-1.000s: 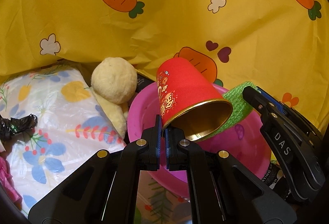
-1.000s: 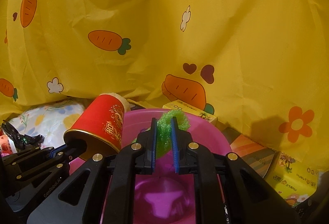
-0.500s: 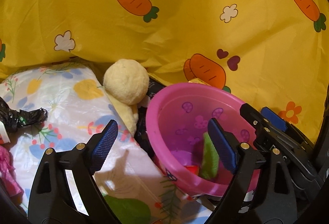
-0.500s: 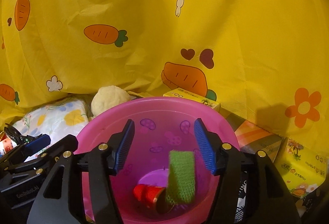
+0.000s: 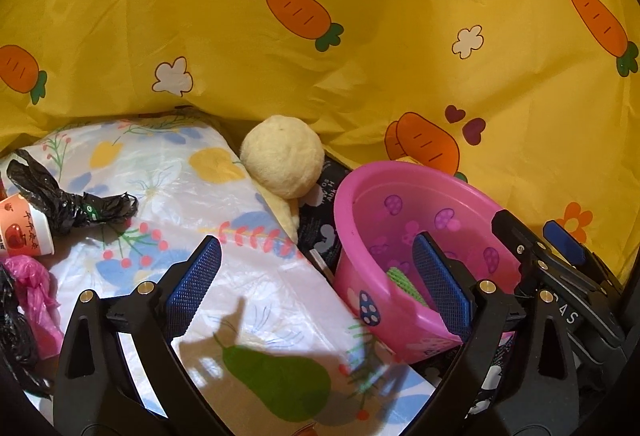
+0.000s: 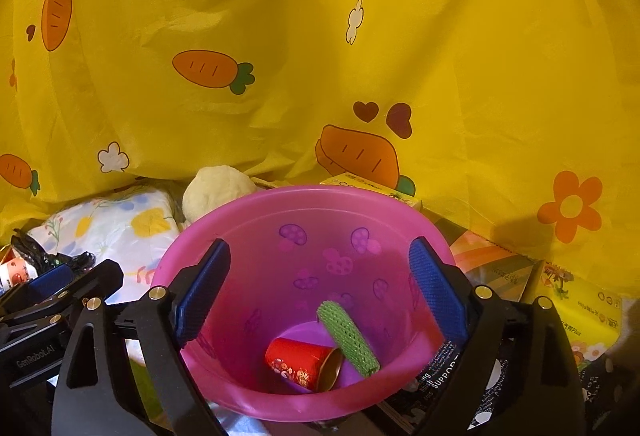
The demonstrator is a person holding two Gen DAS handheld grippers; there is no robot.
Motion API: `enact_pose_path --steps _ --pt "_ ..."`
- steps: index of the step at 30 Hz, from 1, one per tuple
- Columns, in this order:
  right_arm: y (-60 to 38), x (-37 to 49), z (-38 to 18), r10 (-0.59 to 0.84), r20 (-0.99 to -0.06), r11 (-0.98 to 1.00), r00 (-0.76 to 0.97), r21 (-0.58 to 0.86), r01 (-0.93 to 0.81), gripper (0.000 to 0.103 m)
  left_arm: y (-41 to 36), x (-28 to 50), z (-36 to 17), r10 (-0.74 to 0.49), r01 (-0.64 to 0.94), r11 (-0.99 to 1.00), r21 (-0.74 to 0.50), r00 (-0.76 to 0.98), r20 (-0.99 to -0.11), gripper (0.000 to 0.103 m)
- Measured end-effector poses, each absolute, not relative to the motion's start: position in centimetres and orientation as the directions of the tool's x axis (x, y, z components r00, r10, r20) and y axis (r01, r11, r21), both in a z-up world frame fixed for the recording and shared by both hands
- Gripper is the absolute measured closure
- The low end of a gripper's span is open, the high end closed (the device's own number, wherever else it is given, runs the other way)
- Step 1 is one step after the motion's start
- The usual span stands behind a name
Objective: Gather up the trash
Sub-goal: 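Move both tools back over the trash pile on the table, then grasp the pink plastic bag with the left tool while the right tool grasps the white paper cup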
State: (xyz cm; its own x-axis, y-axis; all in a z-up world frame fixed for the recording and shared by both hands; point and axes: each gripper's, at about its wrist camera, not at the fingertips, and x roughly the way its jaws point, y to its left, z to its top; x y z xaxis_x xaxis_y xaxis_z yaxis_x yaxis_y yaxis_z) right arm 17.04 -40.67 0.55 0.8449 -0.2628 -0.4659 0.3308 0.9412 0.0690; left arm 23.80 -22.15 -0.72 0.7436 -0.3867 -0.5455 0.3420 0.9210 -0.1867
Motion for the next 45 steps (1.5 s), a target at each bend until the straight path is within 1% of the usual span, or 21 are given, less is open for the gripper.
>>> enact_pose_path --steps 12,17,21,28,30,35,41,43,45 --pt "-38.3 13.9 1.3 -0.309 -0.446 0.933 0.84 0.03 0.359 0.013 -19.6 20.1 0.3 -0.375 0.336 0.926 -0.171 0.77 -0.517 0.008" --pt "-36.7 11.5 1.4 -0.307 -0.429 0.933 0.85 0.04 0.357 0.013 -17.9 17.9 0.6 -0.346 0.312 0.938 -0.153 0.792 -0.502 0.008" --pt "-35.1 9.7 1.1 -0.282 -0.413 0.94 0.866 0.064 0.336 0.01 -15.8 15.6 0.6 -0.306 0.278 0.952 -0.131 0.823 -0.479 0.008" --pt "-32.0 7.5 0.6 -0.205 -0.408 0.958 0.89 0.105 0.268 0.01 -11.2 11.6 0.3 -0.206 0.181 0.978 -0.099 0.856 -0.475 0.008" --pt "-30.9 7.0 0.5 -0.179 -0.408 0.963 0.895 0.113 0.245 0.01 -9.9 10.2 0.3 -0.17 0.153 0.985 -0.075 0.872 -0.459 0.008" --pt "-27.7 6.6 0.0 -0.093 -0.416 0.978 0.905 0.131 0.16 0.01 -6.4 6.9 0.3 -0.062 0.059 0.998 -0.021 0.899 -0.433 0.008" --pt "-23.9 6.2 -0.7 0.005 -0.426 0.986 0.905 0.151 0.066 0.01 -1.3 4.5 -0.1 0.108 -0.108 0.994 0.024 0.903 -0.416 0.008" --pt "-22.6 6.3 -1.0 0.04 -0.435 0.987 0.9 0.156 0.032 0.01 0.4 4.2 -0.4 0.158 -0.158 0.987 0.036 0.894 -0.42 0.008" --pt "-21.3 6.4 -1.3 0.066 -0.444 0.988 0.894 0.153 0.003 0.01 2.0 4.4 -1.0 0.186 -0.196 0.98 0.026 0.874 -0.45 0.008"
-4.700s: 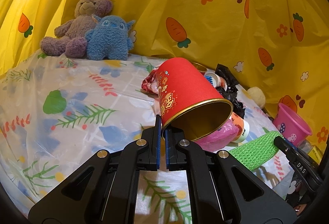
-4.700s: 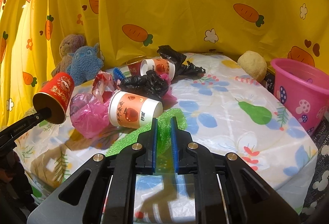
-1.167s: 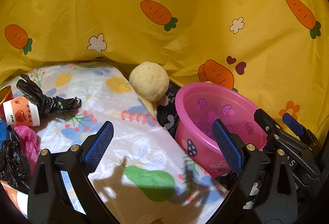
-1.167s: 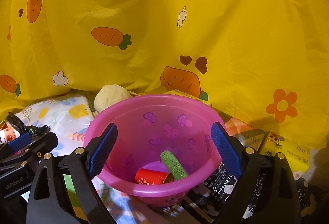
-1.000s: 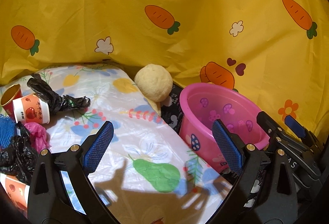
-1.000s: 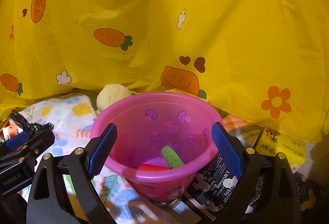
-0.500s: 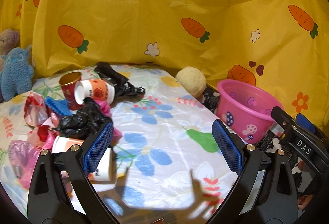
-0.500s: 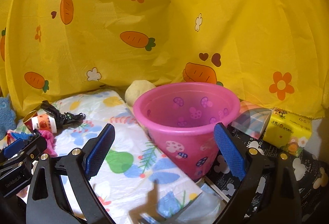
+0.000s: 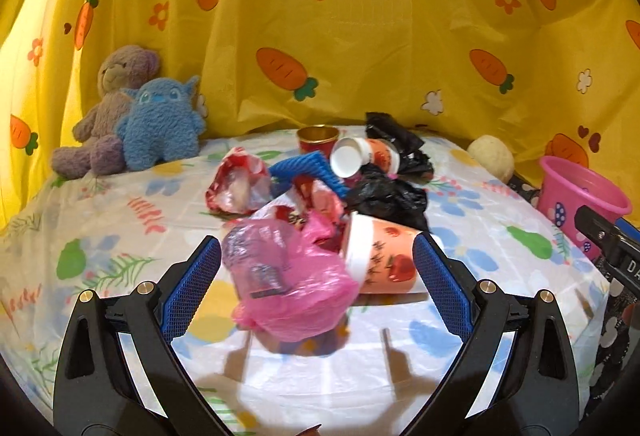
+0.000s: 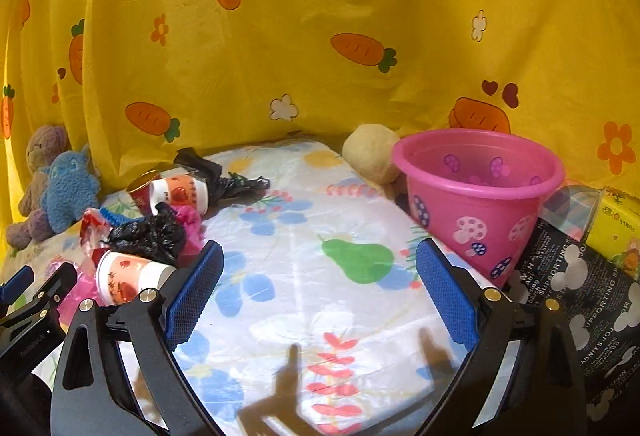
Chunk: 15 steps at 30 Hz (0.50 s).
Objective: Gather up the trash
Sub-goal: 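Grasp the pink plastic bag with the left tool while the right tool grasps the white paper cup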
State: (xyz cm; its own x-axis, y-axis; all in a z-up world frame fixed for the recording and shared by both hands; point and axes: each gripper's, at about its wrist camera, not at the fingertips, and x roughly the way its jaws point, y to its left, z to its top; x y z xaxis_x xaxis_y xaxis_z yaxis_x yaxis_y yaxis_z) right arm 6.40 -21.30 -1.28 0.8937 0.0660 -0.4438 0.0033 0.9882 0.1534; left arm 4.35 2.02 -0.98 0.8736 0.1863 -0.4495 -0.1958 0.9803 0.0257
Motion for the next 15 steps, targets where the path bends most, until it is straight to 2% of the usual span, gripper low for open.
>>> enact_pose_path --steps 2,8,9,12,14,15 --pt "-20.0 6.5 -1.6 0.099 -0.454 0.987 0.886 0.155 -0.031 0.01 3.6 4.7 -1.7 0.209 -0.234 0.972 0.01 0.849 -0.486 0.008" --pt "-16.3 6.7 -2.2 0.16 -0.478 0.985 0.863 0.129 -0.111 0.009 6.0 6.0 -3.5 0.162 -0.233 0.971 -0.053 0.805 -0.571 0.008" --pt "-15.7 6.8 -2.3 0.17 -0.482 0.984 0.86 0.124 -0.125 0.007 6.3 6.2 -3.7 0.15 -0.228 0.971 -0.065 0.802 -0.578 0.008" --pt "-14.3 7.0 -2.6 0.194 -0.492 0.981 0.849 0.114 -0.158 0.006 6.9 6.7 -4.2 0.102 -0.209 0.972 -0.11 0.789 -0.605 0.021" --pt "-13.4 7.3 -2.9 0.207 -0.505 0.978 0.838 0.112 -0.174 0.006 7.3 7.0 -4.7 0.067 -0.195 0.971 -0.138 0.776 -0.627 0.04" --pt "-12.9 7.5 -3.1 0.214 -0.513 0.977 0.831 0.112 -0.183 0.006 7.6 7.1 -5.0 0.05 -0.191 0.969 -0.156 0.769 -0.637 0.043"
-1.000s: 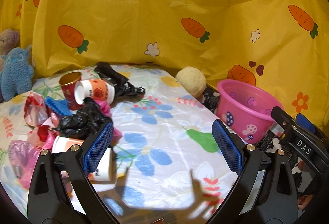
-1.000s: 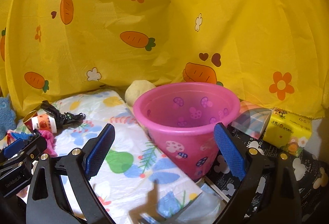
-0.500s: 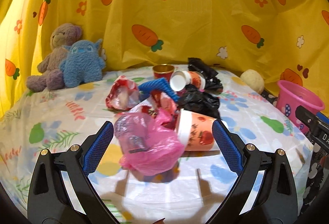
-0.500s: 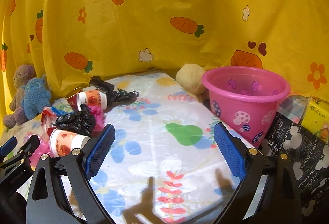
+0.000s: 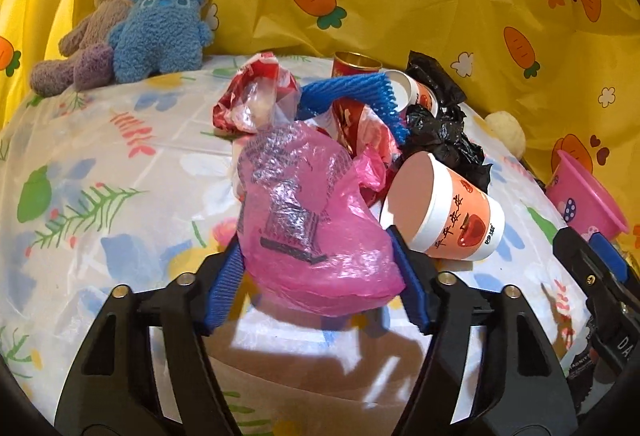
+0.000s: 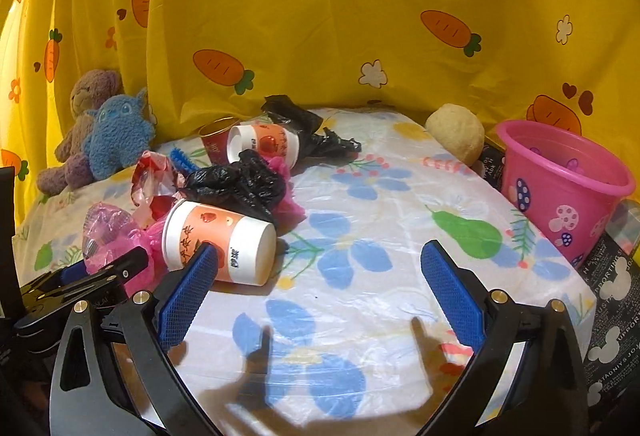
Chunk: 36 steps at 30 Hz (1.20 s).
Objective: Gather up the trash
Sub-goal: 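Grasp the pink plastic bag with the left tool while the right tool grasps the white paper cup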
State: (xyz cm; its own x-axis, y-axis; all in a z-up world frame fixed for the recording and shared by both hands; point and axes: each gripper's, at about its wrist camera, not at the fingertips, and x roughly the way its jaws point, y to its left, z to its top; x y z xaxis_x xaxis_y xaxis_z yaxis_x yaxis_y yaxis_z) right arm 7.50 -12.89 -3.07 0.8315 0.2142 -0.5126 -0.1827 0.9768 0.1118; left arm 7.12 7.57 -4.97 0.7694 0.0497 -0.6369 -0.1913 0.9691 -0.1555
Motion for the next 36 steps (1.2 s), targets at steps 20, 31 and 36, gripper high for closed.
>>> enact_pose_path --steps 20,31,36 --pt "-7.2 11.3 -4.5 0.289 -0.591 0.957 0.753 0.166 -0.237 0.006 11.6 4.0 -2.1 -0.05 -0.155 0.932 -0.327 0.84 -0.541 0.076" --pt "-6.1 12.2 -5.0 0.295 -0.619 0.955 0.728 0.179 -0.235 0.006 12.7 3.2 -1.7 0.021 -0.211 0.927 -0.309 0.854 -0.52 0.076" --pt "-5.6 12.0 -4.9 0.304 -0.618 0.952 0.725 0.179 -0.248 0.006 12.9 3.3 -1.8 0.026 -0.217 0.926 -0.308 0.852 -0.522 0.076"
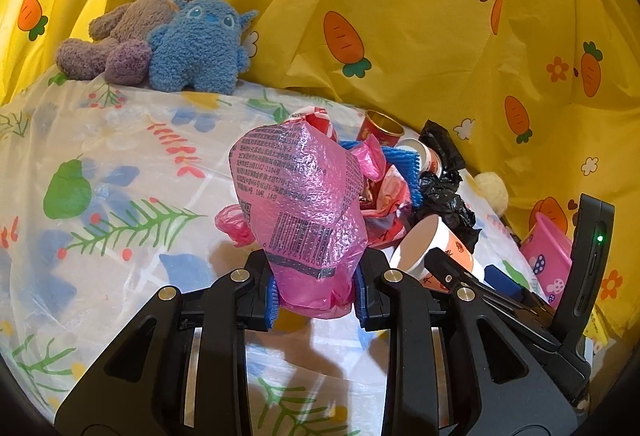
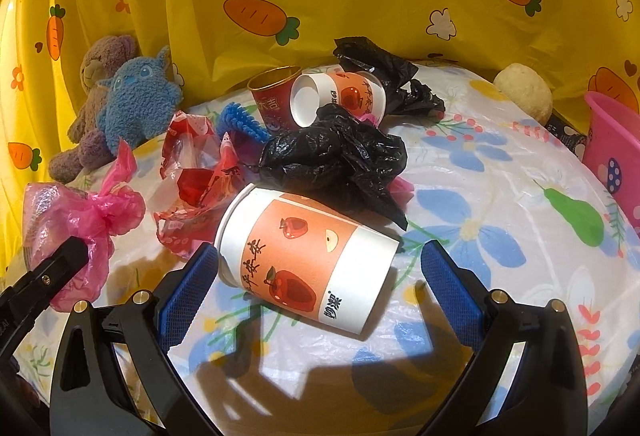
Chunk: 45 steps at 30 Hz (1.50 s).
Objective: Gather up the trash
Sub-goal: 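Grasp the pink plastic bag with the left tool while the right tool grasps the white paper cup, then carry the pink bag and white paper cup over the pink bucket with both tools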
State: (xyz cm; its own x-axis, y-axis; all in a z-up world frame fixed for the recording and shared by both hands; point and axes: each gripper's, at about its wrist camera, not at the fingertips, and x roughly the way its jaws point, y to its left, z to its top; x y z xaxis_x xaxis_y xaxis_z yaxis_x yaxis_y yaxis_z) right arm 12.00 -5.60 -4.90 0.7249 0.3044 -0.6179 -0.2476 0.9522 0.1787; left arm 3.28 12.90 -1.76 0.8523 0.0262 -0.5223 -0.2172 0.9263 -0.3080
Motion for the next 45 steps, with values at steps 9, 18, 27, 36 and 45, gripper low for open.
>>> enact_pose_path --steps 9,18,27,36,45 --pt "-4.6 12.8 -5.3 0.298 -0.627 0.953 0.72 0.161 -0.255 0.006 12.9 3.4 -1.9 0.019 -0.214 0.926 -0.311 0.849 -0.528 0.076" --pt "-4.3 12.6 -5.3 0.298 -0.632 0.949 0.715 0.118 -0.291 0.015 13.2 3.5 -2.1 0.018 -0.217 0.924 -0.314 0.846 -0.532 0.076" --pt "-4.6 11.4 -5.4 0.34 -0.621 0.928 0.706 0.099 -0.36 0.044 13.0 3.5 -2.3 0.007 -0.208 0.926 -0.316 0.844 -0.536 0.076" --pt "-5.3 9.5 -4.7 0.406 -0.588 0.9 0.699 0.124 -0.418 0.05 12.7 3.4 -2.2 0.007 -0.203 0.928 -0.312 0.847 -0.531 0.076" --pt "-6.6 6.7 -3.3 0.459 -0.543 0.873 0.704 0.126 -0.472 0.051 12.0 3.1 -1.4 0.003 -0.185 0.934 -0.306 0.859 -0.512 0.076"
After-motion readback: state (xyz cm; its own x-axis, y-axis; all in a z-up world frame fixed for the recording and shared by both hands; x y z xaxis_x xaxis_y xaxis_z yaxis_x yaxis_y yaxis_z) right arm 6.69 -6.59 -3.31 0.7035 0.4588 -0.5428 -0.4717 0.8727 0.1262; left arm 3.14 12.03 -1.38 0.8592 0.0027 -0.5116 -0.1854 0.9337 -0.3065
